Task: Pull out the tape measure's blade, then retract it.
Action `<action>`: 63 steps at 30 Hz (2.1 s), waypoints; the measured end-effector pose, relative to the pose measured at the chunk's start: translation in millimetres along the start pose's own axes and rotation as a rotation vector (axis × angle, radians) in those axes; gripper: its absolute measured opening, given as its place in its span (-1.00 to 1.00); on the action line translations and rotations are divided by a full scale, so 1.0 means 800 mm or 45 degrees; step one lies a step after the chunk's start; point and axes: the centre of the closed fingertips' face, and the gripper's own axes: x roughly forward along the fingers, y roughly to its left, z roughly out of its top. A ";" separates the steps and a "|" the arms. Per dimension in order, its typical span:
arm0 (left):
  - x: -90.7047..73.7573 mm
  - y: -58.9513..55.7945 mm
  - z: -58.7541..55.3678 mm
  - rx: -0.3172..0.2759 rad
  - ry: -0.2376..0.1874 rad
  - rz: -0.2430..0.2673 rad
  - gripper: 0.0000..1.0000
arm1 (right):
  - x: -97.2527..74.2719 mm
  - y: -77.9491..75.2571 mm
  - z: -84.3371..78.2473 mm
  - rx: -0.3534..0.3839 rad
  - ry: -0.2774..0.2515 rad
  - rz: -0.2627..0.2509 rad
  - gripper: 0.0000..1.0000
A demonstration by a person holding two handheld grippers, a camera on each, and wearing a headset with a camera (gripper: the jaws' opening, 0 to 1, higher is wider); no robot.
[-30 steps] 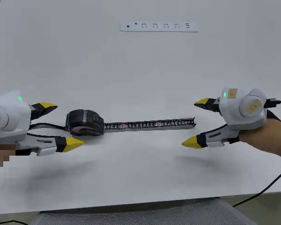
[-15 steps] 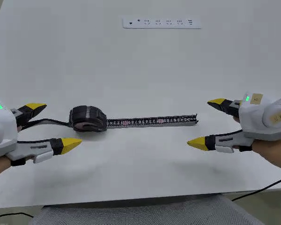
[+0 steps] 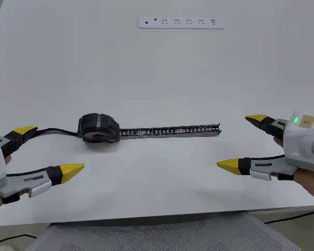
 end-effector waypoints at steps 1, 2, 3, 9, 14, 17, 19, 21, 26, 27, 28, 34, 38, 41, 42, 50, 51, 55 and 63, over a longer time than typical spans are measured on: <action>-0.002 -0.001 0.000 -0.021 -0.004 -0.001 0.62 | -0.001 0.001 0.000 0.004 -0.003 -0.001 0.70; -0.005 -0.001 0.000 -0.024 -0.014 0.016 0.63 | -0.004 0.002 -0.001 0.012 -0.007 -0.005 0.72; -0.007 -0.001 0.000 -0.026 -0.016 0.024 0.63 | -0.005 0.002 -0.002 0.014 -0.010 -0.012 0.74; -0.019 -0.006 -0.009 -0.049 -0.019 0.047 0.65 | -0.015 0.008 -0.005 0.045 -0.021 -0.029 0.81; -0.028 -0.006 -0.022 -0.099 -0.020 0.068 0.69 | -0.023 0.011 -0.010 0.056 -0.031 -0.046 0.88; -0.034 -0.009 -0.026 -0.142 -0.025 0.075 0.71 | -0.028 0.015 -0.013 0.063 -0.031 -0.054 0.90; -0.036 -0.010 -0.028 -0.144 -0.025 0.084 0.73 | -0.030 0.015 -0.014 0.070 -0.036 -0.058 0.92; -0.038 -0.011 -0.031 -0.148 -0.020 0.089 0.74 | -0.032 0.018 -0.016 0.075 -0.035 -0.065 0.93; -0.039 -0.016 -0.037 -0.152 -0.015 0.095 0.75 | -0.036 0.027 -0.025 0.105 -0.052 -0.083 0.97; -0.039 -0.016 -0.038 -0.143 -0.013 0.100 0.75 | -0.036 0.031 -0.027 0.116 -0.050 -0.079 0.97; -0.039 -0.016 -0.040 -0.138 -0.009 0.103 0.74 | -0.036 0.033 -0.030 0.118 -0.044 -0.079 0.98; -0.044 -0.016 -0.043 -0.168 -0.016 0.114 0.76 | -0.039 0.033 -0.040 0.134 -0.042 -0.096 0.98; -0.048 -0.012 -0.044 -0.171 -0.014 0.122 0.76 | -0.042 0.030 -0.042 0.133 -0.043 -0.109 0.98; -0.049 -0.010 -0.046 -0.178 -0.013 0.127 0.76 | -0.046 0.027 -0.043 0.142 -0.046 -0.110 0.98; -0.049 -0.010 -0.046 -0.174 -0.012 0.127 0.76 | -0.047 0.025 -0.043 0.141 -0.047 -0.115 0.98; -0.048 -0.013 -0.043 -0.181 -0.020 0.123 0.75 | -0.047 0.025 -0.044 0.149 -0.043 -0.107 0.98; -0.048 -0.013 -0.042 -0.184 -0.023 0.122 0.75 | -0.047 0.025 -0.045 0.141 -0.039 -0.112 0.98; -0.047 -0.015 -0.042 -0.179 -0.018 0.118 0.75 | -0.047 0.027 -0.046 0.137 -0.029 -0.105 0.98; -0.047 -0.015 -0.042 -0.189 -0.022 0.119 0.74 | -0.045 0.030 -0.045 0.144 -0.031 -0.101 0.98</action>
